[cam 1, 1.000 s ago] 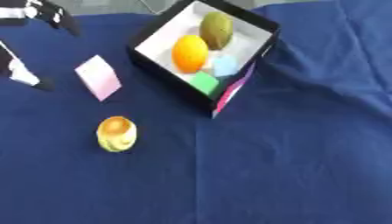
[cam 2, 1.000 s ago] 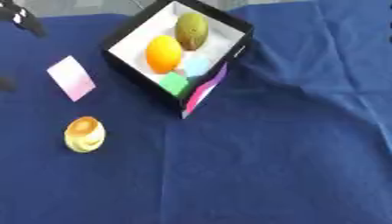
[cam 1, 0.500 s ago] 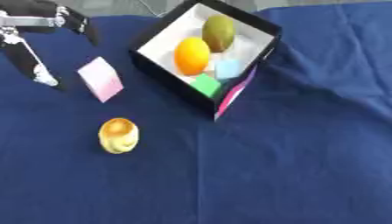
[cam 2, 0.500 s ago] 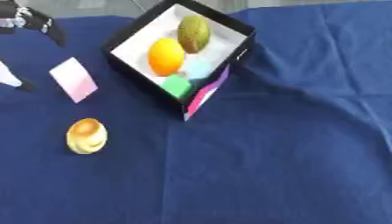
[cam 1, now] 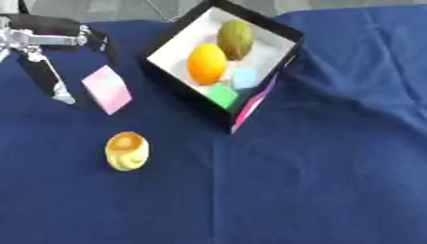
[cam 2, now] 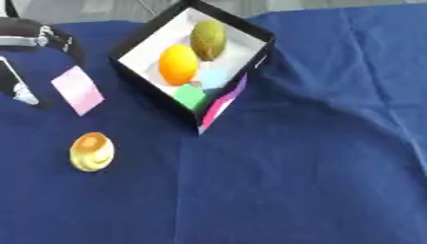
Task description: Pick up objects on the table and place them in the box.
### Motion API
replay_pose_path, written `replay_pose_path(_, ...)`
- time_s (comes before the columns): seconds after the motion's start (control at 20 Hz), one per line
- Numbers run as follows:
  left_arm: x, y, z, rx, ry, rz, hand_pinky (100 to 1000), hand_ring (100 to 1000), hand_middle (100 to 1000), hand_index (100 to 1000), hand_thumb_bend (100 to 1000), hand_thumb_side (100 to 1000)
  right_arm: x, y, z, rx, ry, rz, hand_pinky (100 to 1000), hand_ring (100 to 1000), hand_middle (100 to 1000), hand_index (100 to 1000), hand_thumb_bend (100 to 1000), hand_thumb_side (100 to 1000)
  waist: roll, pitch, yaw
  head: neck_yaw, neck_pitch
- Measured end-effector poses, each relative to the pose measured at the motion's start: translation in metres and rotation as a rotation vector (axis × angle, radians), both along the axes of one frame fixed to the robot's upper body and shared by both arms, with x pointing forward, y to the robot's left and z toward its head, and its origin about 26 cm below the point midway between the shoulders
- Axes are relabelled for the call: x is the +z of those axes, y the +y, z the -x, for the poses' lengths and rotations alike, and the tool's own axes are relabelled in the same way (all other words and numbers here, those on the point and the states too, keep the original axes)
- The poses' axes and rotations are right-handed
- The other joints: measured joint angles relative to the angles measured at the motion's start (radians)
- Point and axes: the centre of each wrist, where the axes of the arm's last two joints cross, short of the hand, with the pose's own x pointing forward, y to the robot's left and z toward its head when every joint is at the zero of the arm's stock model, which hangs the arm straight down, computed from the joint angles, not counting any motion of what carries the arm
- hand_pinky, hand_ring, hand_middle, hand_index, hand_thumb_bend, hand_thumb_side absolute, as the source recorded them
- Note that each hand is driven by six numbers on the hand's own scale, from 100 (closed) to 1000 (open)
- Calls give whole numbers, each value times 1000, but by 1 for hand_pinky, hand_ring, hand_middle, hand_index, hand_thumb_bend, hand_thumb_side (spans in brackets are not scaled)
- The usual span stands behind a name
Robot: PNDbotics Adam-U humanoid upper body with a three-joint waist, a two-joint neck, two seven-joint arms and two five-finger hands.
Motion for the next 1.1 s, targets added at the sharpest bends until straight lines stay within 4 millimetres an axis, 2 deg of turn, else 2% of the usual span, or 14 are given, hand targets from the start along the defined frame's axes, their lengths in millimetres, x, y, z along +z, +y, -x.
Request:
replay_pose_path(0.4,-11,4,-10,38,3,-33,856,906,879,838,772,100,1,2,0,5,-4,-2,765,758,681,793,234,471,0,0,-6,9,-9)
replay_pose_path(0.7,-14,3,-16,5,-64,-61,858,908,867,827,710,100,0,3,-1,10,0,-5,765,758,681,789,234,473,0,0,-10,19,-13)
replay_pose_path(1.1,-26,10,-27,15,-92,-80,852,900,855,800,687,100,-1,3,-1,9,2,-6,766,759,681,790,229,481,0,1,-13,30,-17)
